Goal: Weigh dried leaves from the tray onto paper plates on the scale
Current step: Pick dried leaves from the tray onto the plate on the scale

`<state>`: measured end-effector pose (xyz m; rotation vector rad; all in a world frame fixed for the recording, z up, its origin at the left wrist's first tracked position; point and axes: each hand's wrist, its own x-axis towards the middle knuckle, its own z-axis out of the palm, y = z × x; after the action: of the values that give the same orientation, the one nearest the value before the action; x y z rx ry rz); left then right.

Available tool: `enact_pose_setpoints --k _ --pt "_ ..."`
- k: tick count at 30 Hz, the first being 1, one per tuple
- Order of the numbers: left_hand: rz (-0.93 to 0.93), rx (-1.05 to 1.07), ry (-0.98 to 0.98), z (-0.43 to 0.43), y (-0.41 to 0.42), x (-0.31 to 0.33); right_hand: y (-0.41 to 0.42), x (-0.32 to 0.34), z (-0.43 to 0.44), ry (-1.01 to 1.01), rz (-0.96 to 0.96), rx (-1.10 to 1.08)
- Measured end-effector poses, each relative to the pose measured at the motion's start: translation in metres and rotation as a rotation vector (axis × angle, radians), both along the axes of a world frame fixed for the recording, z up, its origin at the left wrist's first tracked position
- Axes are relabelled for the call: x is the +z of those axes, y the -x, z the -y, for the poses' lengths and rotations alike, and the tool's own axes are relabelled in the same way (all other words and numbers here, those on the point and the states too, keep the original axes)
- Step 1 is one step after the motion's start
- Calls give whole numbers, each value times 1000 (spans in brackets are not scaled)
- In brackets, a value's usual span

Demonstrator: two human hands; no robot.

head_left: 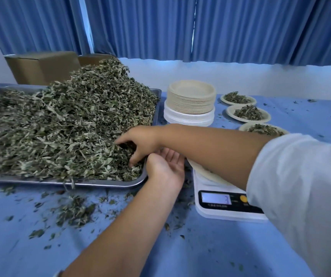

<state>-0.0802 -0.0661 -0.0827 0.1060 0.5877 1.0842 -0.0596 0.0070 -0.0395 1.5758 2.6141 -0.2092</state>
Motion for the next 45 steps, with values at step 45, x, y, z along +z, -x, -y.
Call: enact_pose_setpoints --k 45 --pt "18 -42 -100 -1 -1 -3 -129 34 128 -139 -945 -377"
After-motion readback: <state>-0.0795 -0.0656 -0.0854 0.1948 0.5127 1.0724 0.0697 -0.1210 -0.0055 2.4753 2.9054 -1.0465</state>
